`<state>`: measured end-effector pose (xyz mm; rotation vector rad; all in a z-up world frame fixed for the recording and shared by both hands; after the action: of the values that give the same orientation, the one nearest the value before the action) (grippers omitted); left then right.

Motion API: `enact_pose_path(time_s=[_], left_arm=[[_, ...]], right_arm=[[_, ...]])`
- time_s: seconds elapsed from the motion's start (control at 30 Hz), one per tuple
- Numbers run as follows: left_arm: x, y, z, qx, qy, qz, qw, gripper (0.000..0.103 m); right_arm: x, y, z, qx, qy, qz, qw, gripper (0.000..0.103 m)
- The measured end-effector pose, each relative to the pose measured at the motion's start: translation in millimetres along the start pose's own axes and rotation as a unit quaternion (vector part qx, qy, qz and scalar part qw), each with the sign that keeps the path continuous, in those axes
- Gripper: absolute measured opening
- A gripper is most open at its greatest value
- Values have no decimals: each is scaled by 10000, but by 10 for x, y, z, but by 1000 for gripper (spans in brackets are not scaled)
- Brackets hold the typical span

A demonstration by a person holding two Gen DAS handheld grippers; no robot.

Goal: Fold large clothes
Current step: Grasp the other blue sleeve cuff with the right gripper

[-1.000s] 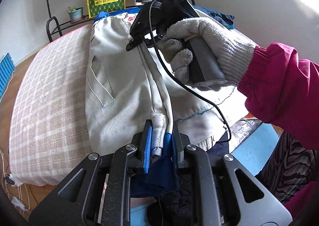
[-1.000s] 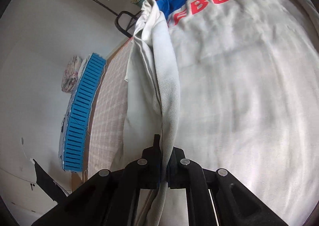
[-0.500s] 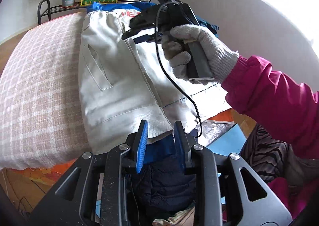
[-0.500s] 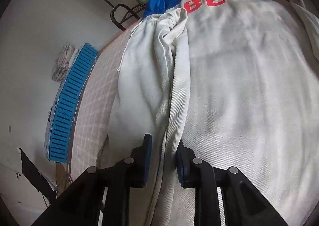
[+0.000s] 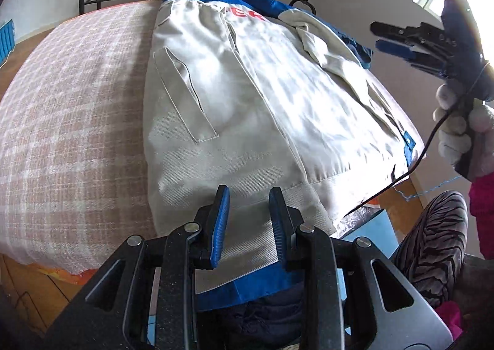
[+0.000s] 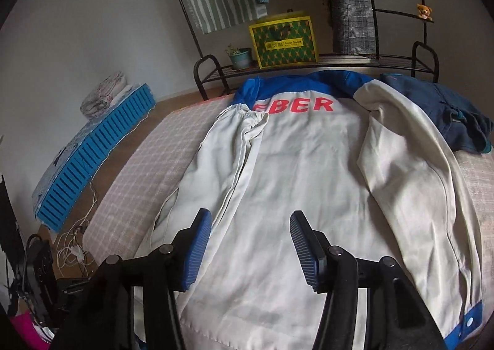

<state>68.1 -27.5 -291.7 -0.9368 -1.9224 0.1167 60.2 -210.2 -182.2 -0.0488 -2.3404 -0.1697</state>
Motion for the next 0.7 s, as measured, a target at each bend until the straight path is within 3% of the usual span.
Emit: enact_pose_path(time_s=[0.07,0.13,0.27,0.53,0.7], left_arm=[[-176,21,86,-35,194,-166,9997,26],[-207,-19,106,-302,158,-273,9990,26],[-133,-30,6,-175,287,-219,9992,26],[321,-540,-381,-559,-342,-35,9978,26],[219,-814,-517,-584,-324,181,9976,26]], right_arm=[[149,-178,29,-5,-59,163,9998,57],[283,-379,81,-66,-81,273,9996,64],[471,-763,168,-76,-108,575,9983,75],[602,-1765,493,-770,252,998,9917,74],[565,-2354,800,-1352,515,1189,9823,67]])
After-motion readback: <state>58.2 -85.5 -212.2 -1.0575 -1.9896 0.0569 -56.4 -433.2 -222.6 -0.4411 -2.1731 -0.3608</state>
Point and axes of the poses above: each gripper's, at about its wrist camera, not at the fingertips, and x roughly against the way its jaws point, y to its left, z to its underside, the point moved 4 cm from there along -x, roughly the way its jaws point, and after that the axes turned 11 degrees about z, right-handed, at the moved point
